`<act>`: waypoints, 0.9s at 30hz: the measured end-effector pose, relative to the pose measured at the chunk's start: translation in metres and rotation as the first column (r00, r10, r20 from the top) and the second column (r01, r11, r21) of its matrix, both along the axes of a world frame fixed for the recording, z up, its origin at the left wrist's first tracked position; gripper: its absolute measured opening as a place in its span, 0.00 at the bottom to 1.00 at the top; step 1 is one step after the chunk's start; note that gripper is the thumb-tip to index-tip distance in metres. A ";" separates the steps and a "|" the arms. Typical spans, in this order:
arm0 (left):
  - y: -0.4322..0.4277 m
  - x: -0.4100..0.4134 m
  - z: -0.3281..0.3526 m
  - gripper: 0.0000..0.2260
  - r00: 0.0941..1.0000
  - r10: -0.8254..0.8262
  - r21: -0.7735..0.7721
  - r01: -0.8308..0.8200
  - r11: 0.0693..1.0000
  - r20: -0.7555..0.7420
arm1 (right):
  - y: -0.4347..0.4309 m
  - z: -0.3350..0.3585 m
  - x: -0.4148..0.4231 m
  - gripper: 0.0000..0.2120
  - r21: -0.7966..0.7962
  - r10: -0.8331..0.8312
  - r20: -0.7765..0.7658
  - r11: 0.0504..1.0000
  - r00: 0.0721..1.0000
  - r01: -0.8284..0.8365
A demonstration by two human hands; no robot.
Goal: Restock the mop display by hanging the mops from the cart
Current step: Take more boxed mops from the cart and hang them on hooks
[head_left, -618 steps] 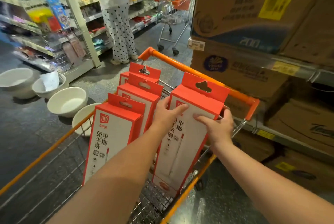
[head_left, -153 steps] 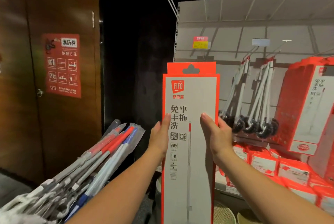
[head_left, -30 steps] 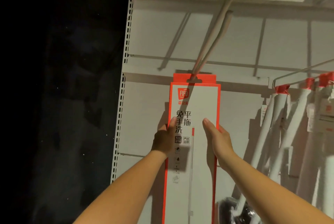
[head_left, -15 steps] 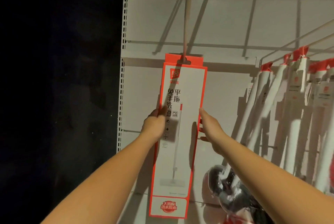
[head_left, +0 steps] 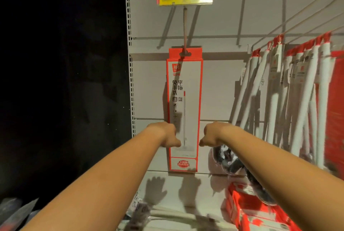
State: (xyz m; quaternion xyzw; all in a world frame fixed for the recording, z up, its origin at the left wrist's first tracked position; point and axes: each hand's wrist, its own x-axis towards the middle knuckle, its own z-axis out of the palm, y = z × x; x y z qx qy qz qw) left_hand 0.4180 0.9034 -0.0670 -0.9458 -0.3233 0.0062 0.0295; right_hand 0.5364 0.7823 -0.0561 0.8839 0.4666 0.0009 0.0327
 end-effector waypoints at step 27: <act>-0.259 -0.057 -0.065 0.19 0.822 -0.549 0.020 0.558 0.830 -0.150 | -0.296 -0.079 -0.131 0.20 -0.008 -0.477 0.029 0.878 0.878 0.478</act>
